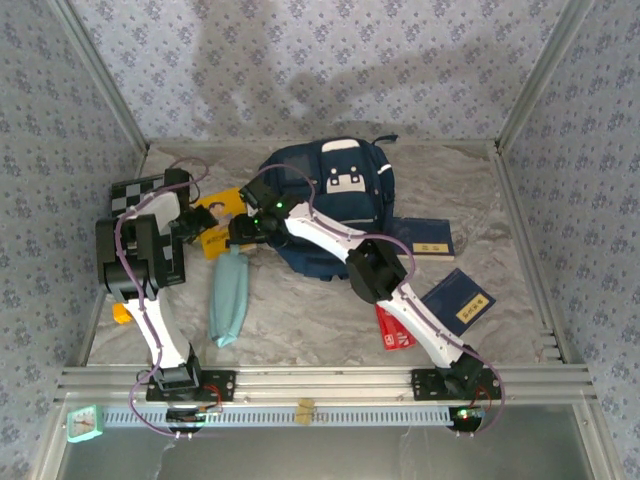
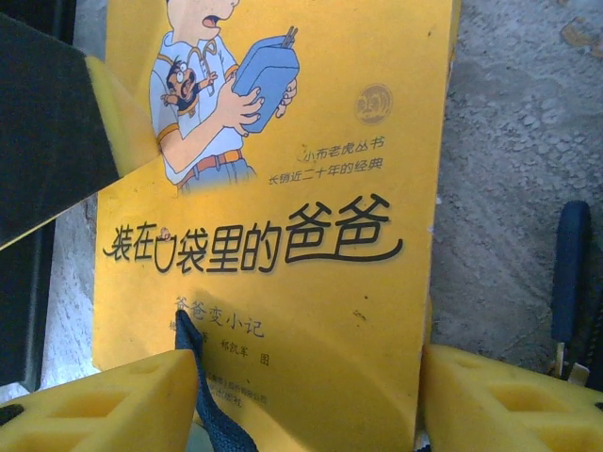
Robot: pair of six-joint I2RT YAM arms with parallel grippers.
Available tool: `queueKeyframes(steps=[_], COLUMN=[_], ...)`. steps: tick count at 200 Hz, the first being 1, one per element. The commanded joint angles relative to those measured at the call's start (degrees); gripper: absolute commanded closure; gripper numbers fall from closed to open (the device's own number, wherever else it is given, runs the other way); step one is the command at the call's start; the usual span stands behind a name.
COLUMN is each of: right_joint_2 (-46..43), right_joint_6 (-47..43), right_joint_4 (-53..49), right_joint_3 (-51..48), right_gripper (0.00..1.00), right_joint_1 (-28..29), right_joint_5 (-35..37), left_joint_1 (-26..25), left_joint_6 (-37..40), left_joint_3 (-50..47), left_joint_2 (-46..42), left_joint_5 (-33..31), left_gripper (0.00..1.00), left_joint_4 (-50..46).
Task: Pack the student bag
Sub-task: Pick up the book from the top-left of the table.
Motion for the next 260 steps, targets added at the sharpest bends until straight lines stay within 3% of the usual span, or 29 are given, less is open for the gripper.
queueKeyframes(steps=[1, 67, 193, 260], right_joint_2=[-3.6, -5.5, 1.5, -0.7], right_joint_6=[-0.7, 1.4, 8.6, 5.4], right_joint_4=[0.3, 5.5, 6.9, 7.1], right_joint_3=[0.2, -2.4, 0.2, 0.4], right_gripper=[0.38, 0.42, 0.55, 0.88], right_joint_1=[0.9, 0.1, -1.0, -0.5], right_joint_5=[-5.5, -12.9, -13.9, -11.9], left_joint_1=[0.1, 0.1, -0.1, -1.1], left_joint_6=[0.5, 0.1, -1.6, -1.3], left_joint_3=[0.4, 0.1, -2.1, -1.1], left_joint_2=[1.3, 1.9, 1.7, 1.1], left_joint_5=[-0.4, -0.7, 3.4, 2.8], left_gripper=[0.53, 0.54, 0.56, 0.57], left_joint_4=[-1.1, -0.8, 1.8, 1.1])
